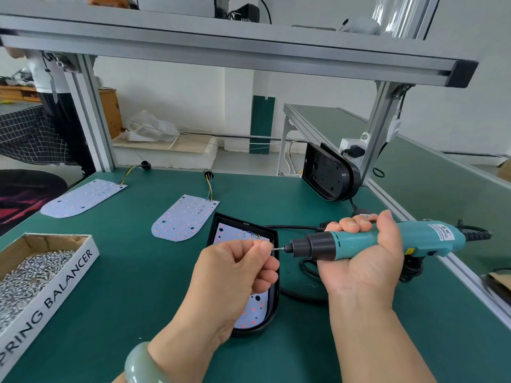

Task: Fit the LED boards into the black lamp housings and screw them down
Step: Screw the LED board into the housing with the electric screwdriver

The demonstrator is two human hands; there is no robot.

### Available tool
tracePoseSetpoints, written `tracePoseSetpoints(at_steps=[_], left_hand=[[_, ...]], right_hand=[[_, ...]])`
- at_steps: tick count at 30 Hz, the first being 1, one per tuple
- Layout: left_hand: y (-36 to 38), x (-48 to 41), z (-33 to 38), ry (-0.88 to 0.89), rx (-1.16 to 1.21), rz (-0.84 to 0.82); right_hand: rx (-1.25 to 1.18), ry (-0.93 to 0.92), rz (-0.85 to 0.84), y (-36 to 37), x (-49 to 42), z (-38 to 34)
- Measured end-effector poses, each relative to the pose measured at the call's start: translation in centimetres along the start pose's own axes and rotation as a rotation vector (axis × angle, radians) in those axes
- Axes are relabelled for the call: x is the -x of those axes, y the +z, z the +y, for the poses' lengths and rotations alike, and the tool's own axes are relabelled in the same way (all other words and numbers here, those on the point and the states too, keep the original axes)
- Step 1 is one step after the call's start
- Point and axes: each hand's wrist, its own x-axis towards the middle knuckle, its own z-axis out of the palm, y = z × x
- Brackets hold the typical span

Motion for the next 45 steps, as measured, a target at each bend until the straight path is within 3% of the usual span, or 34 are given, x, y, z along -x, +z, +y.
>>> tracePoseSetpoints(at_steps=[9,17,19,21,23,24,27,29,36,45], left_hand=[[-0.7,-0.5,-0.3,0.067,-0.129,-0.032],[-0.8,-0.4,0.3,0.078,-0.081,-0.075],[-1.8,-0.9,0.5,0.137,-0.172,0.032],[-3.5,-2.1,0.7,0.213,-0.322,0.286],[-5.3,-3.3,0.6,0.147,-0.491,0.428],[-5.8,-3.9,0.3,0.042,-0.535,0.394],[-5.9,-4.7,-0.5,-0.251,-0.460,0.086],[-5.8,-5.1,-0.9,-0.325,-0.478,0.002],[-5.5,-6.0,-1.0,-0.271,-0.785,-0.035],[-5.5,-6.3,-1.4,-0.229,-0.863,-0.035]], right_hand=[[-0.002,0.008,-0.027,0.0,0.3,0.4],[0.011,-0.023,-0.009,0.0,0.2,0.1],[0.024,-0.032,0.000,-0.1,0.1,0.1],[0.032,-0.037,0.002,-0.1,-0.1,0.0],[0.047,-0.036,-0.002,-0.3,-0.2,0.2],[0.068,-0.041,-0.007,-0.4,-0.3,0.3],[0.189,-0.075,-0.033,-0.3,-0.4,1.3],[0.259,-0.099,-0.062,0.3,-0.5,2.1],[0.397,-0.160,-0.150,3.2,-2.2,5.3],[0.599,-0.200,-0.232,4.0,-3.7,8.9]])
